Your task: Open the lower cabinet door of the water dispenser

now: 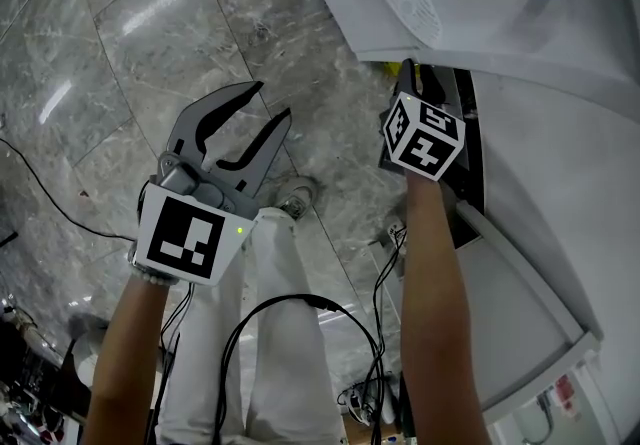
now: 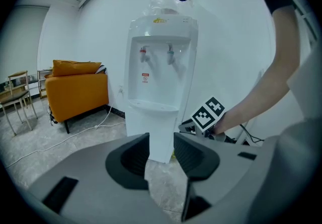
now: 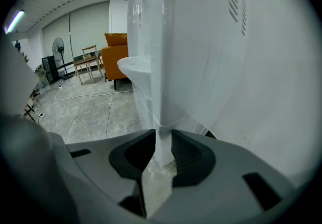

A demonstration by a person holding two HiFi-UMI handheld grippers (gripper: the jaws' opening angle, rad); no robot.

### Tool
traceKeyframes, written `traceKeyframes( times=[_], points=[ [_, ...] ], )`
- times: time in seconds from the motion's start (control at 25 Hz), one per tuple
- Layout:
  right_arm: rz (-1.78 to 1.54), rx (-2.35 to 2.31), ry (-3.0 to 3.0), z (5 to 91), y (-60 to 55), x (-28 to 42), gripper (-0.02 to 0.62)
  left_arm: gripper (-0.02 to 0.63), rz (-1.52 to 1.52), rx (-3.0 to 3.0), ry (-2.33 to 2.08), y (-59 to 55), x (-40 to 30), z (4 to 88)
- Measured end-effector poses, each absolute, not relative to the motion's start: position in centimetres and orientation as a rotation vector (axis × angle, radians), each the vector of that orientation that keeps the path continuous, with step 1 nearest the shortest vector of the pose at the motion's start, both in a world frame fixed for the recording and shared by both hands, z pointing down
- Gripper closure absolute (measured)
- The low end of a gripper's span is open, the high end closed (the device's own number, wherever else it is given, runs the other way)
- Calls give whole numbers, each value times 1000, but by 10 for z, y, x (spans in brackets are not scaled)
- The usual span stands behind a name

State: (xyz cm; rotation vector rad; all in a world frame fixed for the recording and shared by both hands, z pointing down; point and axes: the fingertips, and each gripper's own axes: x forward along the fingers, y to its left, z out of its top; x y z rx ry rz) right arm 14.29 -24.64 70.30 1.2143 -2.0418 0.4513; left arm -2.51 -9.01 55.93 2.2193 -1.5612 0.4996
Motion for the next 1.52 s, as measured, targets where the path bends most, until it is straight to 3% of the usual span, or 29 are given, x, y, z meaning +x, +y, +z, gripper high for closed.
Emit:
traceKeyframes(
  times=[0.84, 1.52],
  points=[
    [482, 1314, -1975, 702, -244, 143, 515, 457, 462, 2179, -1574, -90, -46, 567],
    [421, 1158, -2045, 705, -188, 100, 520, 457, 480, 2186, -1568, -84, -61, 564]
  ],
)
